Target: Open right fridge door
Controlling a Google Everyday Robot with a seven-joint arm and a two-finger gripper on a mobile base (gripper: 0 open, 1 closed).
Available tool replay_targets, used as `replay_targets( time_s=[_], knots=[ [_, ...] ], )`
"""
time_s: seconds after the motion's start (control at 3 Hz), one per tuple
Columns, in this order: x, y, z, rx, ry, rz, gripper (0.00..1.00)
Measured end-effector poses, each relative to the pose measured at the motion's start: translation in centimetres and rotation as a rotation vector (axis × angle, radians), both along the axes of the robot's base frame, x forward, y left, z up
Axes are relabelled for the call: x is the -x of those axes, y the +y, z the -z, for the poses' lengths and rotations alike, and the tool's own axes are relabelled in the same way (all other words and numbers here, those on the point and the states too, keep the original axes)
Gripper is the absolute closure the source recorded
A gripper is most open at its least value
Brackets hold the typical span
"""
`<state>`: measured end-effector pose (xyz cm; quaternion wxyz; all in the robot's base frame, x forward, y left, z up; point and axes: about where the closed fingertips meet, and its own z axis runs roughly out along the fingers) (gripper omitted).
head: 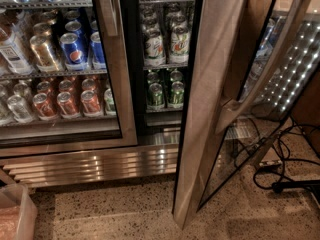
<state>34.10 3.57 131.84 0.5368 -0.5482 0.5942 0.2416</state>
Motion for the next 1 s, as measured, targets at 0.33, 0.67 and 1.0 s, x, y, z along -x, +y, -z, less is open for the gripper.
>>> replay_targets(
  time_s=[0.33,0.67,1.0],
  knots=[
    [0.01,0.01,0.0,0.0,0.0,0.0,0.0],
    [0.0,0.0,0.0,0.0,0.0,0.0,0.0],
    [0.01,0.01,0.0,0.0,0.0,0.0,0.0]
  ],
)
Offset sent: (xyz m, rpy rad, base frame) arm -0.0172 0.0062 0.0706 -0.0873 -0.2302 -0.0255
